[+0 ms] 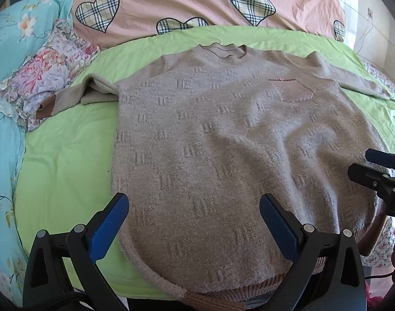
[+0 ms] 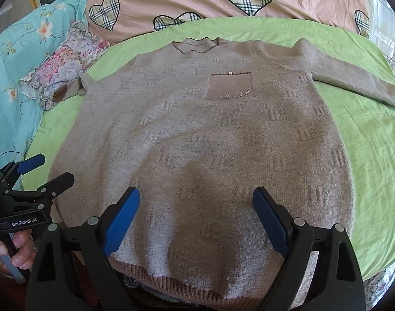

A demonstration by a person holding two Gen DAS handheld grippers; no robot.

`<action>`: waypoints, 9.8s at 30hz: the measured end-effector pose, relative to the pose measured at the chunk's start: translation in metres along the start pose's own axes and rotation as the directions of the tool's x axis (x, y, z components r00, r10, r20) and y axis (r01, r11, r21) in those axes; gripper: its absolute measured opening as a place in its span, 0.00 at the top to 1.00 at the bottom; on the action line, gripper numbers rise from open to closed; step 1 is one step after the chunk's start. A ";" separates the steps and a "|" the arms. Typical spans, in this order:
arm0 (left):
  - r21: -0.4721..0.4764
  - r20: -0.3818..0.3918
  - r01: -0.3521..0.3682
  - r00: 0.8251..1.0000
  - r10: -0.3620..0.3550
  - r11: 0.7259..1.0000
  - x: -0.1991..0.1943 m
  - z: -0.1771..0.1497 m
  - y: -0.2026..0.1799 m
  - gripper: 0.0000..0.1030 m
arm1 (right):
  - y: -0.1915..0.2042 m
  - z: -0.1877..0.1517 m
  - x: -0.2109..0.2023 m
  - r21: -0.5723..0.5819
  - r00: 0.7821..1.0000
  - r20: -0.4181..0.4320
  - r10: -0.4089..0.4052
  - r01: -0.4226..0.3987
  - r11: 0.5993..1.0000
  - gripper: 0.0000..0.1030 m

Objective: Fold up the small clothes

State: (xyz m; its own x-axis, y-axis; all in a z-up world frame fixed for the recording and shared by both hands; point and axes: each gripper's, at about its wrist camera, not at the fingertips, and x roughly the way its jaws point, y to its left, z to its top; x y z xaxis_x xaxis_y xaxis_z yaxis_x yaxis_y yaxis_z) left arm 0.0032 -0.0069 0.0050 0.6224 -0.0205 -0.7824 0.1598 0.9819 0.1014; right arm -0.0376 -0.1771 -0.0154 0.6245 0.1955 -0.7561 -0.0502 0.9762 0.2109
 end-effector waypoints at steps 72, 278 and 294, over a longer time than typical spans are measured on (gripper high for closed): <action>-0.041 0.023 0.019 1.000 -0.019 0.999 0.096 0.143 -0.010 0.02 | -0.443 0.086 -0.058 0.756 0.874 0.114 -0.472 0.232 0.612 0.42; -0.298 -0.006 0.003 1.000 -0.005 0.955 0.126 0.120 0.123 0.64 | -0.136 0.169 0.152 0.321 0.980 0.116 0.160 -0.190 0.928 0.71; -0.422 -0.042 -0.041 0.999 0.026 0.906 0.153 0.119 0.160 0.59 | -0.131 0.198 0.085 0.171 0.922 0.363 0.138 -0.211 0.962 0.91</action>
State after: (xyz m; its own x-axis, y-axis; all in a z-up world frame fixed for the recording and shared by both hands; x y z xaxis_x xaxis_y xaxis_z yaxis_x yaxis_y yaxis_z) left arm 0.2153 0.1247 -0.0258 0.5940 0.0132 -0.8044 -0.2042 0.9696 -0.1349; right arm 0.1767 -0.3064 0.0151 0.8514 0.2809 -0.4429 -0.0473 0.8822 0.4686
